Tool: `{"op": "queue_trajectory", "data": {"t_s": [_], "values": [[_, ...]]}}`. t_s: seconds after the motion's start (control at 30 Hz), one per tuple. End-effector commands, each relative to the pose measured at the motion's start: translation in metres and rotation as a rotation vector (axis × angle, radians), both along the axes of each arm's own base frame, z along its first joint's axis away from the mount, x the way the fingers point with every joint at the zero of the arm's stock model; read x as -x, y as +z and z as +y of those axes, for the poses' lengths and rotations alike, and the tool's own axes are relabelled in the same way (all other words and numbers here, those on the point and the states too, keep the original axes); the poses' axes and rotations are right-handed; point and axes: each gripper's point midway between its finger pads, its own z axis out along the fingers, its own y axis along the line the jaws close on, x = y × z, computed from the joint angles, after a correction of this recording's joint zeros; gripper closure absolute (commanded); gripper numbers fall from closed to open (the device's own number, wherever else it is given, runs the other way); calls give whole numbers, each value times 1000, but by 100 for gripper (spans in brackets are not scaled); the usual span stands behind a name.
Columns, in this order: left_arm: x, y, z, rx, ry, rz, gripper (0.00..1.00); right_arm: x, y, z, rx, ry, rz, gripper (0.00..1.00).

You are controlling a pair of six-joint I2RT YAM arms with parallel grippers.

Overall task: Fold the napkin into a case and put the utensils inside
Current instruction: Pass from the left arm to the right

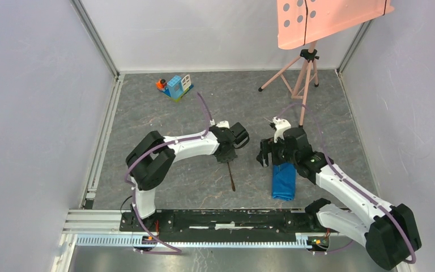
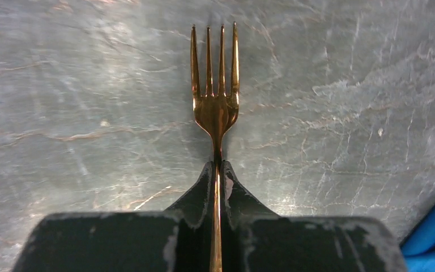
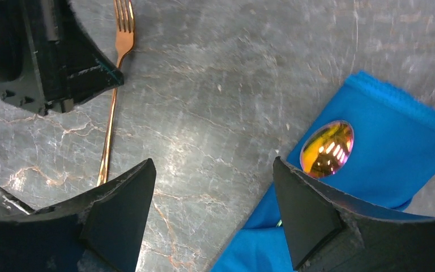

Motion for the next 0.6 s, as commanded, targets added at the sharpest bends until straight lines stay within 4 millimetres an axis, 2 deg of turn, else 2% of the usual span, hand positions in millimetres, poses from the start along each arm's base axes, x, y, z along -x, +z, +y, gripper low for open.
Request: {"op": "queue_trajectory", "data": {"t_s": [0.0,0.13,0.27,0.33,0.43,0.57], "values": [[3,2,-22,45,-176,11,98,2,-8,3,-214,-52,82,19],[7,27,-40,207,-287,-76,98,8,-6,16,-412,38,98,26],[16,73,-66,408,-472,-175,98,22,-1,36,-518,184,104,36],[22,86,-71,461,-518,-196,98,24,4,42,-570,207,93,41],[30,99,-76,523,-569,-222,98,20,18,46,-648,193,63,43],[36,105,-76,551,-589,-221,98,9,37,50,-686,178,-4,43]]}}
